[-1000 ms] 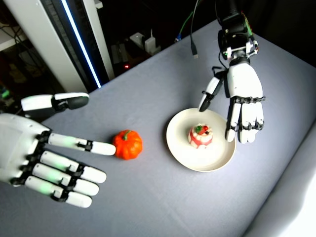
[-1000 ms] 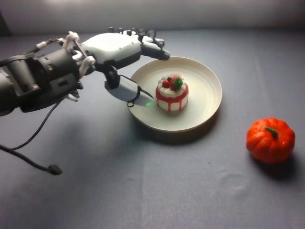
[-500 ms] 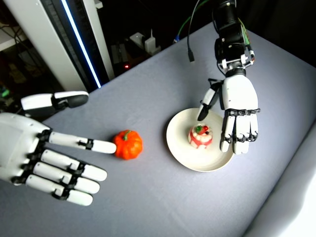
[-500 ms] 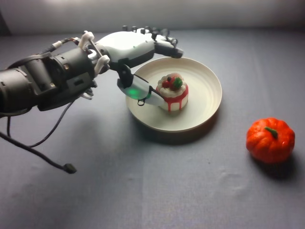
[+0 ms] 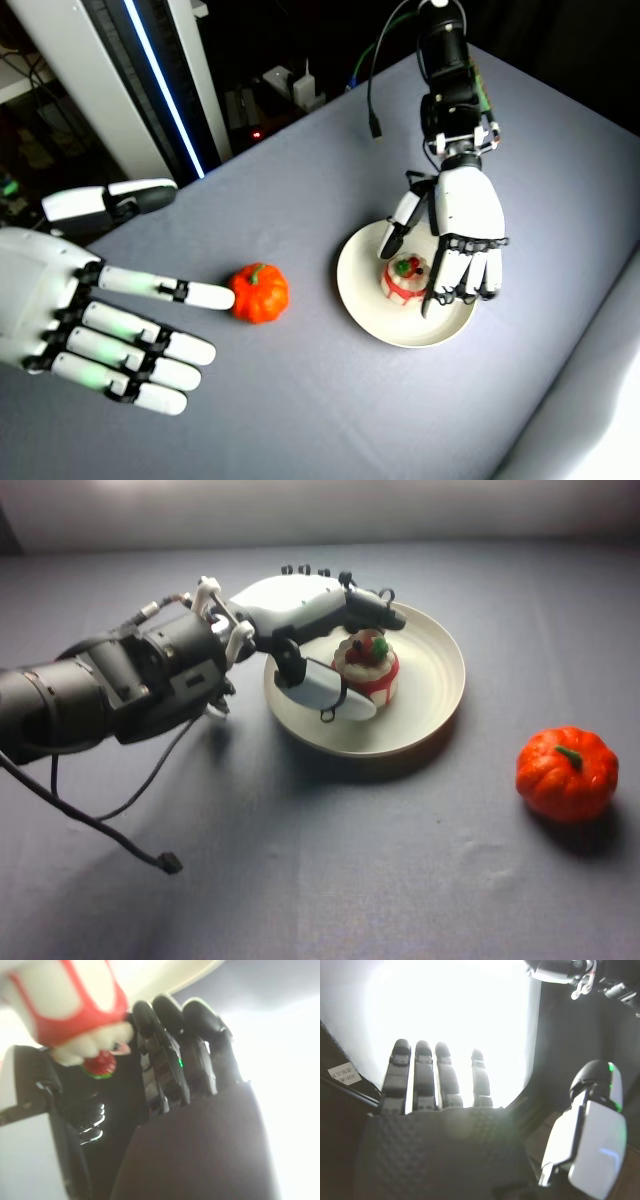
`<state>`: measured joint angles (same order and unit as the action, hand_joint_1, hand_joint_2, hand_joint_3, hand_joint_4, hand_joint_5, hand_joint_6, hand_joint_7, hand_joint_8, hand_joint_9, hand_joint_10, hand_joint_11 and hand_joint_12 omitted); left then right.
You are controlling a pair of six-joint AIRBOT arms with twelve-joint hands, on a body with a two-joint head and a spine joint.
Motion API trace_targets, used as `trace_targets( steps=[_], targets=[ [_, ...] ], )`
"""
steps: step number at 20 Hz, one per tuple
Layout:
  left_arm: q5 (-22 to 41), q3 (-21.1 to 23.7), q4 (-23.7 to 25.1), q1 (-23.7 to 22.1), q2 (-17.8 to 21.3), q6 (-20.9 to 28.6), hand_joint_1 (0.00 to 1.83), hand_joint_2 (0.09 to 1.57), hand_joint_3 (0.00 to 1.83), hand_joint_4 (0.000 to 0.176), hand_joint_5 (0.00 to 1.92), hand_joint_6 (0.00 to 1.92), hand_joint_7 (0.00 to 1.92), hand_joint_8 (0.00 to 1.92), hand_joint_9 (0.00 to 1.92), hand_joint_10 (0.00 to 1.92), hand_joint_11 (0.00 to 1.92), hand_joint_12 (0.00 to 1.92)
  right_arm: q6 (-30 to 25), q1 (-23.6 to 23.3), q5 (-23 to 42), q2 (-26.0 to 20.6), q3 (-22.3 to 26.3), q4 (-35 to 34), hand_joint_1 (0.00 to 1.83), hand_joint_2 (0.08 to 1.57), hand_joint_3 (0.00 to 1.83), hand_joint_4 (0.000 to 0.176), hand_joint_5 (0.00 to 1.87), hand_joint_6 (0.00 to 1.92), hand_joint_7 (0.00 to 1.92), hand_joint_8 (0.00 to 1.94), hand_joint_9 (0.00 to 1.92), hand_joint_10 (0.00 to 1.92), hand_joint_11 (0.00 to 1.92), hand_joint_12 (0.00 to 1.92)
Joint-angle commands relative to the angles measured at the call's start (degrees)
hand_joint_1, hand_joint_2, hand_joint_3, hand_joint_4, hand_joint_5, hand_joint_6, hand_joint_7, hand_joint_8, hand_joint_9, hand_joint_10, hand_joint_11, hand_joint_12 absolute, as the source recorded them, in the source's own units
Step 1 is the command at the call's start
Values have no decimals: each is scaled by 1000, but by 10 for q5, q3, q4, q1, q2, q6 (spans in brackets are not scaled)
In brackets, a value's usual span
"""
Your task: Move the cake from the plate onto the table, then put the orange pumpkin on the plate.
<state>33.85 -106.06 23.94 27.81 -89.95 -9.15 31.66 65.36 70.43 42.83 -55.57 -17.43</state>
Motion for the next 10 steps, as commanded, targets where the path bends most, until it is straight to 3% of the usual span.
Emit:
trace_targets(
  steps=[1,3,5,6,7,8,9,10],
  targets=[
    [65,-5,-27,0,0,2,975,942,0,0,553,3,213,35,179,284,3,1213,-5,-6,74,-4,0,-10,192,744,0,176,29,8,0,0,0,0,0,0],
    [63,-6,-27,8,-2,2,1027,935,0,0,602,10,475,54,477,252,78,1399,-5,-7,76,-4,1,-10,194,740,0,176,37,12,0,0,0,0,0,0],
    [62,-6,-27,11,-3,2,1092,988,7,0,701,24,660,71,566,306,103,1486,-5,-7,76,-4,1,-10,190,757,0,176,39,11,0,0,0,0,0,0],
    [62,-6,-27,11,-3,2,1132,1068,6,0,809,45,751,60,556,269,20,1462,-5,-7,76,-4,1,-10,190,746,0,176,44,13,0,0,0,0,0,0],
    [63,-6,-27,11,-2,2,1128,1184,0,0,820,980,799,37,577,246,3,1461,-5,-7,76,-4,1,-10,203,738,0,176,52,16,0,0,0,0,0,0],
    [64,-6,-26,11,-2,2,1118,1200,0,0,807,1207,823,43,481,498,0,1543,-5,-7,76,-4,1,-10,209,720,0,176,60,19,0,0,0,0,0,0],
    [66,-6,-25,9,-1,2,1170,1235,0,0,838,1315,708,1065,529,1002,224,1770,-5,-7,76,-4,1,-10,213,722,0,176,62,19,0,0,0,0,0,0],
    [69,-6,-25,7,0,2,1175,1254,0,0,817,1388,637,1337,438,1251,192,1862,-5,-6,76,-4,1,-10,214,715,0,176,63,19,0,0,0,0,0,0]
  ],
)
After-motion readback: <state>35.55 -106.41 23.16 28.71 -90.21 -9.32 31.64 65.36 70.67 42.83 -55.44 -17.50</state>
